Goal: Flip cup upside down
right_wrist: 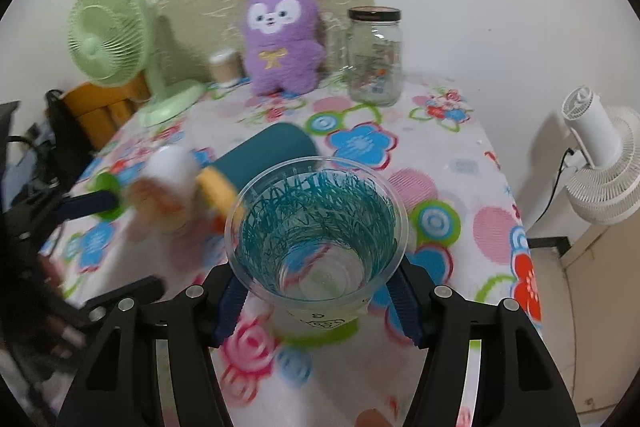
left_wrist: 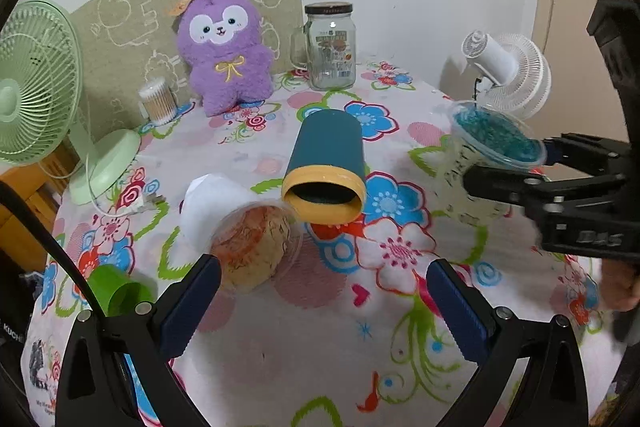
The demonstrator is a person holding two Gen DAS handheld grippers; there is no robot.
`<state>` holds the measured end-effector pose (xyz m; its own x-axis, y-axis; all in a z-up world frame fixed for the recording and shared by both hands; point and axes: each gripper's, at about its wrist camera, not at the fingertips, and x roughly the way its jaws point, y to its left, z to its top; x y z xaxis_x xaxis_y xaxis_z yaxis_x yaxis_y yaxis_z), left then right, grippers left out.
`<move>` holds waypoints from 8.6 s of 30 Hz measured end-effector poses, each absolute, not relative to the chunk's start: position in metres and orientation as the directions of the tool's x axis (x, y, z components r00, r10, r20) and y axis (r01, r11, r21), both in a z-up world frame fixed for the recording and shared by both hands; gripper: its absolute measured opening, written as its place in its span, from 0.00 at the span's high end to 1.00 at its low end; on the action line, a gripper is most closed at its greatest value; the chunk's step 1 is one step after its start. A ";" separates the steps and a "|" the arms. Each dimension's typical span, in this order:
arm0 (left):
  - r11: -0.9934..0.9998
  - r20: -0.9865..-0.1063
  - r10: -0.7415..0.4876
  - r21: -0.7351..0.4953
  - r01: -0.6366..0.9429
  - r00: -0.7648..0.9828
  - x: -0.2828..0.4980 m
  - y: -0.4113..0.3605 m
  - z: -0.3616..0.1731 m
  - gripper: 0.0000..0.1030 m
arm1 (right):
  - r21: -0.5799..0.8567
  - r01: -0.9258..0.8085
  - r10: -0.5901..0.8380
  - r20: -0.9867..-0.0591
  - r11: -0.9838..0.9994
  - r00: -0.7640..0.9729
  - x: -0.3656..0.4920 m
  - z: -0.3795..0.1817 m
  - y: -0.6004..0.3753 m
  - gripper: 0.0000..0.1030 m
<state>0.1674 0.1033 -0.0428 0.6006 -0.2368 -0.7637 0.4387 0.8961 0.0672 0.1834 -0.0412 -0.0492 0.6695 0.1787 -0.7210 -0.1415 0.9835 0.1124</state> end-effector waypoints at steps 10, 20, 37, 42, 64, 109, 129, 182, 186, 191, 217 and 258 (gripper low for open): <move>0.823 -0.758 -0.276 0.132 0.553 0.591 0.088 0.088 -0.043 0.00 | 0.087 -0.243 0.211 -0.810 0.966 0.548 0.100 -0.019 -0.024 0.36; 0.796 -0.773 -0.301 0.119 0.594 0.559 0.023 0.088 -0.056 0.00 | 0.066 -0.251 0.166 -0.901 0.966 0.402 0.049 -0.037 -0.013 0.36; 0.802 -0.781 -0.319 0.080 0.592 0.538 -0.015 0.094 -0.082 0.00 | -0.008 -0.372 0.007 -0.999 0.928 0.038 0.027 -0.060 -0.003 0.36; 0.813 -0.786 -0.300 0.086 0.576 0.541 -0.010 0.096 -0.087 0.00 | 0.007 -0.360 0.000 -1.000 0.933 -0.019 0.046 -0.075 -0.004 0.36; 0.865 -0.794 -0.280 0.035 0.500 0.539 -0.001 0.107 -0.084 0.00 | -0.015 -0.390 -0.003 -0.999 0.921 0.032 0.081 -0.070 -0.009 0.13; 0.949 -0.773 -0.314 -0.259 0.177 0.551 0.005 0.044 -0.031 0.00 | 0.241 -0.217 0.307 -0.882 0.946 0.358 -0.020 -0.061 -0.144 0.12; 0.903 -0.837 -0.393 -0.430 -0.014 0.381 0.030 0.004 -0.073 0.00 | 0.346 -0.173 0.386 -0.856 0.922 0.343 -0.032 -0.104 -0.185 0.12; 0.915 -0.974 -0.103 -0.014 0.404 0.200 0.026 0.060 -0.018 0.34 | 0.344 -0.545 0.611 -0.658 0.765 0.441 -0.057 -0.076 -0.067 0.12; 0.872 -0.995 -0.032 0.019 0.489 0.096 0.026 0.058 -0.024 0.34 | 0.361 -0.557 0.630 -0.649 0.748 0.426 -0.060 -0.078 -0.059 0.12; 0.840 -0.998 0.027 -0.010 0.542 -0.060 0.028 0.061 -0.035 0.34 | 0.376 -0.569 0.648 -0.642 0.732 0.410 -0.064 -0.082 -0.055 0.12; 0.579 -0.774 0.475 -0.081 0.811 -0.417 0.020 0.026 -0.109 0.34 | 0.446 -0.549 0.691 -0.602 0.706 0.400 -0.066 -0.104 -0.053 0.12; 0.483 -0.687 0.660 0.078 0.872 -0.304 0.036 -0.014 -0.091 0.37 | 0.483 -0.562 0.734 -0.536 0.672 0.417 -0.057 -0.103 -0.053 0.12</move>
<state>0.0359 -0.0143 -0.0908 -0.3038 0.6603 -0.6868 0.8724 0.4826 0.0780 -0.0566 -0.0526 -0.1033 0.4168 0.7342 -0.5359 -0.5618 0.6715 0.4831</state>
